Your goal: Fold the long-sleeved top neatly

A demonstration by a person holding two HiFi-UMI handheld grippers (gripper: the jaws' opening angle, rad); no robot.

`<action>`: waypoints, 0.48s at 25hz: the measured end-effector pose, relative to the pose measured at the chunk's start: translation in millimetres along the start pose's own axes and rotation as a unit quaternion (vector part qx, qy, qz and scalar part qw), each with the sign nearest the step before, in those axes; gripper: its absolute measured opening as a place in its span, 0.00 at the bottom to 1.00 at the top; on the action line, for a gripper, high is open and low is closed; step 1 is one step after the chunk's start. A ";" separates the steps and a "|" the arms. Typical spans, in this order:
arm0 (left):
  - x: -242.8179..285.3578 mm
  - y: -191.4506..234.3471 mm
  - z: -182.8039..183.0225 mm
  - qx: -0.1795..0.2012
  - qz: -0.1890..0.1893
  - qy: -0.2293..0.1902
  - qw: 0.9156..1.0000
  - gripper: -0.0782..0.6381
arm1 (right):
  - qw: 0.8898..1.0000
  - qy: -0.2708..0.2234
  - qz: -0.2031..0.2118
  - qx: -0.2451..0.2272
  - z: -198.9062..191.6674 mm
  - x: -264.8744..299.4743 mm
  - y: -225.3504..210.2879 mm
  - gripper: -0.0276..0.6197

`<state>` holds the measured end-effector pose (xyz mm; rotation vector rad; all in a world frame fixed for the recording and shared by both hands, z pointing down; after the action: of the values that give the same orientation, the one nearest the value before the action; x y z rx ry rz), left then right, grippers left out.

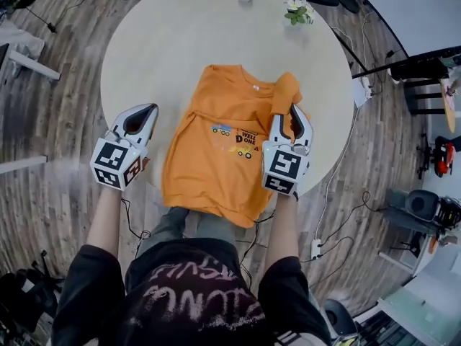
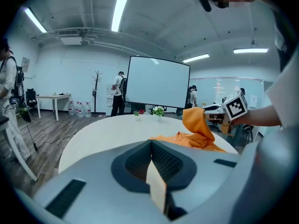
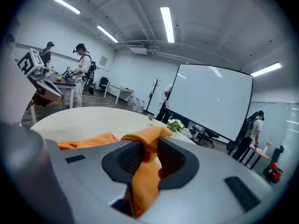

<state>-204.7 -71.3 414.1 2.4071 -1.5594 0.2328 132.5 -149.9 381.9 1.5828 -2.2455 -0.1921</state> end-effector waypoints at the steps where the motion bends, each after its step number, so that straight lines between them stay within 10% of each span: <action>1: -4.3 4.7 -3.6 -0.001 0.005 0.004 1.000 0.13 | 1.000 0.006 0.014 -0.006 -2.8 7.3 12.0 0.18; 12: -38.7 48.7 -31.5 -0.013 0.045 0.026 0.999 0.13 | 0.988 0.075 0.126 -0.044 -36.0 56.5 114.7 0.31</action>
<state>-264.8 -46.9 439.9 2.2955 -1.6378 0.2895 29.5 -157.9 465.5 1.2130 -2.2601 -0.0975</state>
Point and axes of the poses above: the fingertips, and each gripper's own axes: x forward along the fingers, y to its left, z out of its top, the point moved 7 cm from there along -x, backward along the fingers, and after that the axes turned 6 degrees about -y, right-handed, at the moved point
